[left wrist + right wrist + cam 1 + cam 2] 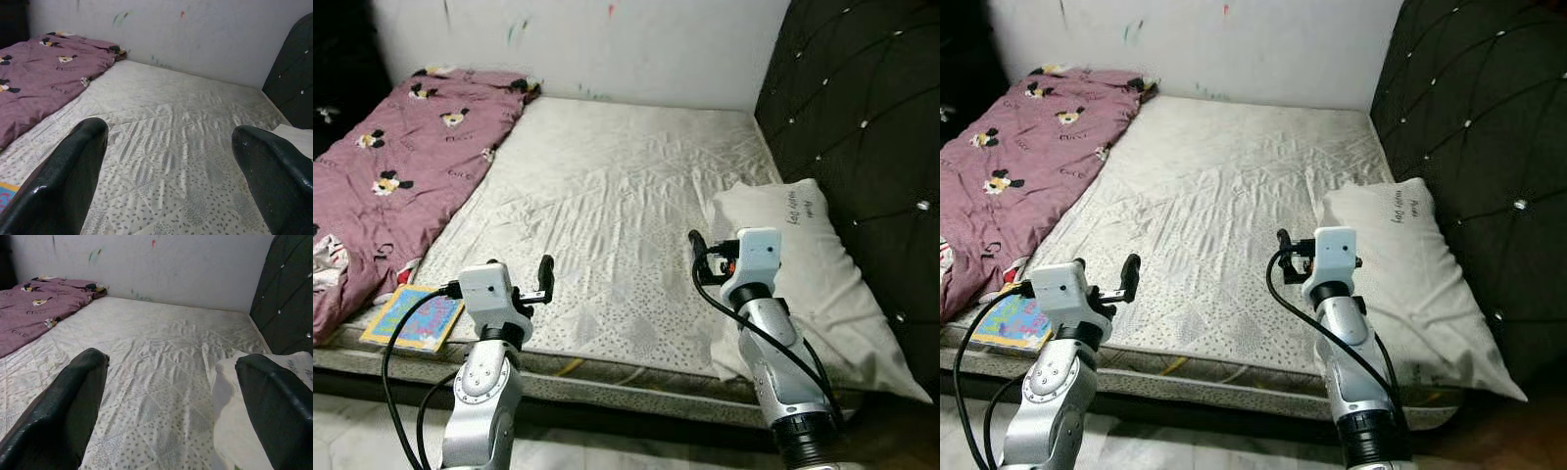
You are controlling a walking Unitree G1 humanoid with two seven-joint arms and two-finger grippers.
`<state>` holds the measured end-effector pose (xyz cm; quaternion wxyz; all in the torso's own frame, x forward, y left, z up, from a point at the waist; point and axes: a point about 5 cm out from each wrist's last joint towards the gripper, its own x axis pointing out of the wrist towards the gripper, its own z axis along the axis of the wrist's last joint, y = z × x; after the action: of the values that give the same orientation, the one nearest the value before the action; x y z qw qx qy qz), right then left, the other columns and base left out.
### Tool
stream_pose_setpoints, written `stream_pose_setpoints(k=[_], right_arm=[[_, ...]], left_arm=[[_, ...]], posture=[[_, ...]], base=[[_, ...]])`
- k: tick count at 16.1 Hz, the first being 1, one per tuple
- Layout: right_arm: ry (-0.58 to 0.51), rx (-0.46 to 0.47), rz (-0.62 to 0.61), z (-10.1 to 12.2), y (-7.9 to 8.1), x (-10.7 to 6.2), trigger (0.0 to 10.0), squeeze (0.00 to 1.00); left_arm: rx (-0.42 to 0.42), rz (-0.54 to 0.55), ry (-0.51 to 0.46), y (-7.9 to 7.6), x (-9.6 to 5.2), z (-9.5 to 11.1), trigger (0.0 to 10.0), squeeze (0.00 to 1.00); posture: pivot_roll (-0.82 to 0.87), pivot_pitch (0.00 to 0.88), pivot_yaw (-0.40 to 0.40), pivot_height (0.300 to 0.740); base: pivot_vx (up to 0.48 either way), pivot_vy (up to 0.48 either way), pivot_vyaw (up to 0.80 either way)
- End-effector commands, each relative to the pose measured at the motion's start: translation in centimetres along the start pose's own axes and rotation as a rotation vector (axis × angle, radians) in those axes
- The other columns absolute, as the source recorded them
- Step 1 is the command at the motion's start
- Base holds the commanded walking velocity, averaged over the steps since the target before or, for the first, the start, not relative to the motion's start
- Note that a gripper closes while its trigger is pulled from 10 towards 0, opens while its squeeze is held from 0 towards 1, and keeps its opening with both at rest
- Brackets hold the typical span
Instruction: Clean up the room
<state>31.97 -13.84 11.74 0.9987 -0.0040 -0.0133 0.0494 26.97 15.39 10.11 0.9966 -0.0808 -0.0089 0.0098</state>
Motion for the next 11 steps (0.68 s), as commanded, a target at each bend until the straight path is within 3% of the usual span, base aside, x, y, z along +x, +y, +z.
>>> stream_pose_setpoints(k=[1,7,11], right_arm=[[-0.006,0.002,0.001,0.2,-0.1,0.2,10.0,0.00],[0.014,-0.021,-0.002,-0.6,-0.5,-0.5,10.0,0.00],[0.018,-0.031,-0.004,-0.6,-1.0,-0.7,10.0,0.00]], left_arm=[[0.006,-0.013,-0.009,0.0,0.0,0.3,10.0,0.00],[0.043,0.015,0.026,1.4,-1.0,-0.4,10.0,0.00],[0.044,0.015,0.025,1.4,-0.8,-0.4,10.0,0.00]], posture=[[0.04,0.000,-0.007,0.740],[0.03,0.000,-0.006,0.740],[0.03,0.000,-0.007,0.740]], base=[[0.296,0.000,0.00],[0.284,0.000,0.00],[0.000,0.000,0.00]])
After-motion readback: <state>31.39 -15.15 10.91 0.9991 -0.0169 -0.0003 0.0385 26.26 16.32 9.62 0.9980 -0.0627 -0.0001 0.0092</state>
